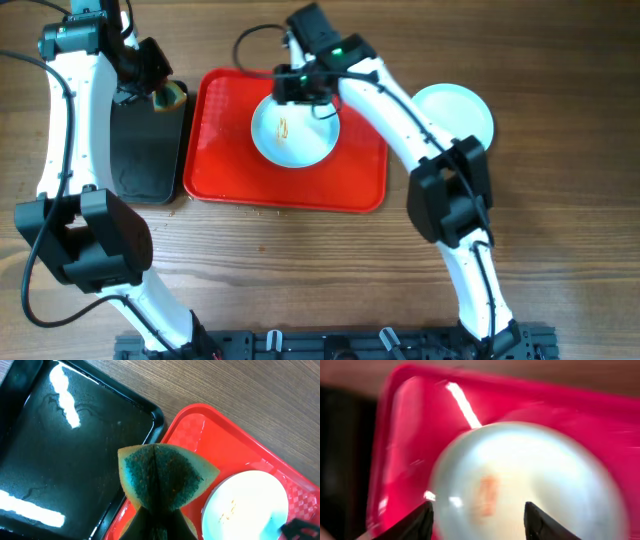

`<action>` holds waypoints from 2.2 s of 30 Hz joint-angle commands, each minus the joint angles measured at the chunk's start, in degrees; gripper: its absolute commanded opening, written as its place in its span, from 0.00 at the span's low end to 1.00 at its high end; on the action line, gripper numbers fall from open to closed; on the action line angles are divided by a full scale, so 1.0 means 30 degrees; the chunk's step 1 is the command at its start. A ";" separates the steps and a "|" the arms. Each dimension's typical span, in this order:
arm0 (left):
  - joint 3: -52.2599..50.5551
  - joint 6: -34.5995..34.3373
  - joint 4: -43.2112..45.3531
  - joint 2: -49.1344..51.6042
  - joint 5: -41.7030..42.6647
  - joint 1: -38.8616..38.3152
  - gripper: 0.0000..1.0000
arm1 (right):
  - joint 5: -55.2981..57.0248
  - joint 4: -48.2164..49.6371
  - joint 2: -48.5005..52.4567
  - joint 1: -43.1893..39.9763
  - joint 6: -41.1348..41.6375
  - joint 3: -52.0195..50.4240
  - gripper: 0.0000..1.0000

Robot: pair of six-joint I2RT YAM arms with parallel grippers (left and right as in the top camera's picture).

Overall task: Clean dirty plates on tray and stack at the side
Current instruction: 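Move the right gripper to the last plate and grip its rim, then lower the sponge with the left gripper onto the third plate, then scrub the third plate with the sponge in the left gripper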

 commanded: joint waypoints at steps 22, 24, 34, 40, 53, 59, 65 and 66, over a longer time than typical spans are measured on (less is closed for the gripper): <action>-0.1559 0.0109 0.3774 0.3628 0.0102 -0.5778 0.04 | 0.0415 0.1071 0.1115 -0.0138 0.3832 -0.4707 0.04; -0.1559 0.0109 0.3993 0.4138 0.0102 -0.5989 0.04 | 0.0415 0.1144 0.1115 -0.0095 0.3730 -0.4707 0.04; -0.1559 -0.3089 0.5974 0.6688 0.0095 -0.6120 0.04 | 0.0066 0.1566 0.1115 -0.0095 0.3235 -0.4707 0.04; -0.1559 -0.2769 0.3621 0.7745 0.0124 -0.6375 0.04 | 0.0066 0.1559 0.1115 -0.0095 0.3206 -0.4707 0.04; -0.1552 0.8590 0.1435 0.7745 0.3934 -0.5996 0.04 | 0.0066 0.1610 0.1115 -0.0095 0.3067 -0.4707 0.04; -0.1559 -0.0342 0.6492 0.7752 0.2739 -0.6229 0.04 | 0.0080 0.1632 0.1115 -0.0095 0.3060 -0.4707 0.04; -0.1552 -0.6892 0.4284 0.7752 -0.1727 -0.6433 0.04 | 0.0073 0.1785 0.1115 -0.0095 0.2849 -0.4707 0.04; -0.1552 -0.4889 0.3825 0.7752 -0.0780 -0.6433 0.04 | 0.0073 0.1821 0.1115 -0.0095 0.2834 -0.4707 0.04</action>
